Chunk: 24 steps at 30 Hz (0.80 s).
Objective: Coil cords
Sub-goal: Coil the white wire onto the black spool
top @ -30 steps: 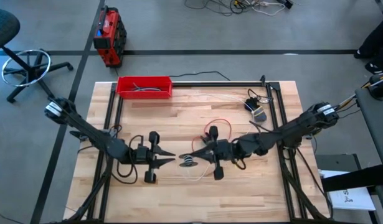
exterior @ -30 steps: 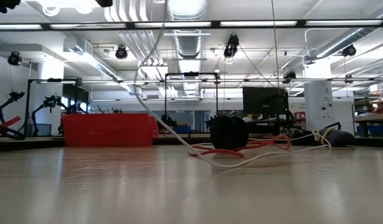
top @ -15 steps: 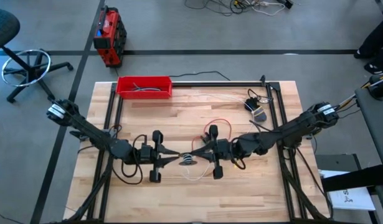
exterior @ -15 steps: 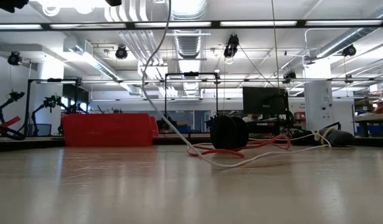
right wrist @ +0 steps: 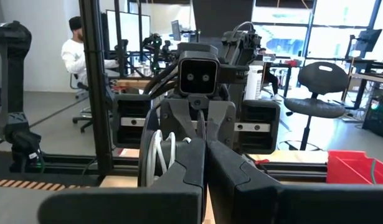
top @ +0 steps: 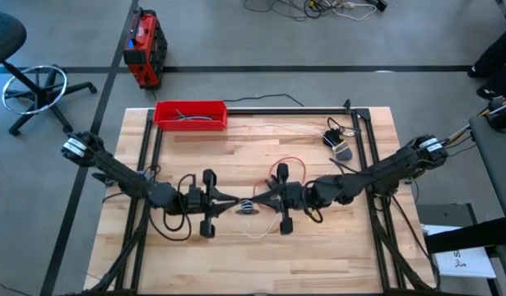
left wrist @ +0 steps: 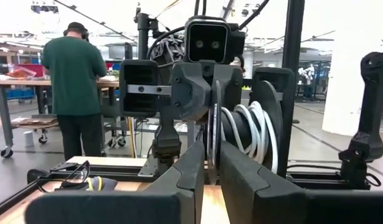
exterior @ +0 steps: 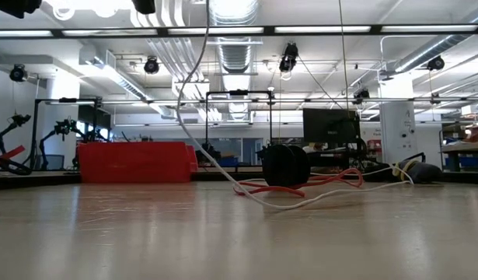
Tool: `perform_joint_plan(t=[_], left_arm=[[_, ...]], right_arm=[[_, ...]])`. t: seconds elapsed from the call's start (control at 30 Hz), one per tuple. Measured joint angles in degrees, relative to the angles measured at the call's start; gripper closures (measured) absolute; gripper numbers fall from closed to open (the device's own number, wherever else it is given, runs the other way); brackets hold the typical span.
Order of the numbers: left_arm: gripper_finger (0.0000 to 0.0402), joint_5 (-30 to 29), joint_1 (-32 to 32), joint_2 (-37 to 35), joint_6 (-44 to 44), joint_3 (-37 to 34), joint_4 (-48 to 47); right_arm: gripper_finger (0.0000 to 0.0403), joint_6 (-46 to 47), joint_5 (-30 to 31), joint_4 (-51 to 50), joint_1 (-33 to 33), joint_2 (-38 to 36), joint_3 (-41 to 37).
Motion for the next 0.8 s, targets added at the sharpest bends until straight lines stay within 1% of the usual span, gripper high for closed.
perform_joint_plan(t=[0.17,0.3,0.37,0.5,0.63,0.7,0.8], left_arm=[[0.0376,0.51,0.69,0.0,-0.16,0.0,-0.01],[0.039,5.67,1.31,0.0,0.06,0.0,-0.06],[0.0398,7.22,1.66,0.0,0.04,0.0,-0.02],[0.04,7.16,1.99,0.07,0.13,0.0,0.21],[0.04,4.89,1.91,-0.02,1.31,0.0,1.21],[0.0401,4.65,1.93,-0.65,2.02,0.0,1.55],[0.0401,2.99,1.93,-2.43,2.81,0.0,2.29]], right_arm=[[0.0403,0.0,0.15,0.0,-0.12,0.01,0.0],[0.0403,-0.02,-0.41,0.01,-0.38,0.01,0.0],[0.0403,0.01,-0.66,0.04,-0.48,0.01,0.0],[0.0403,-0.02,-0.53,0.09,-0.52,0.01,0.0],[0.0402,-0.3,-0.16,0.19,-0.57,0.01,0.09],[0.0395,-0.51,-0.02,0.33,-0.59,0.01,0.13],[0.0373,0.68,0.03,-0.33,-0.59,-0.29,0.2]])
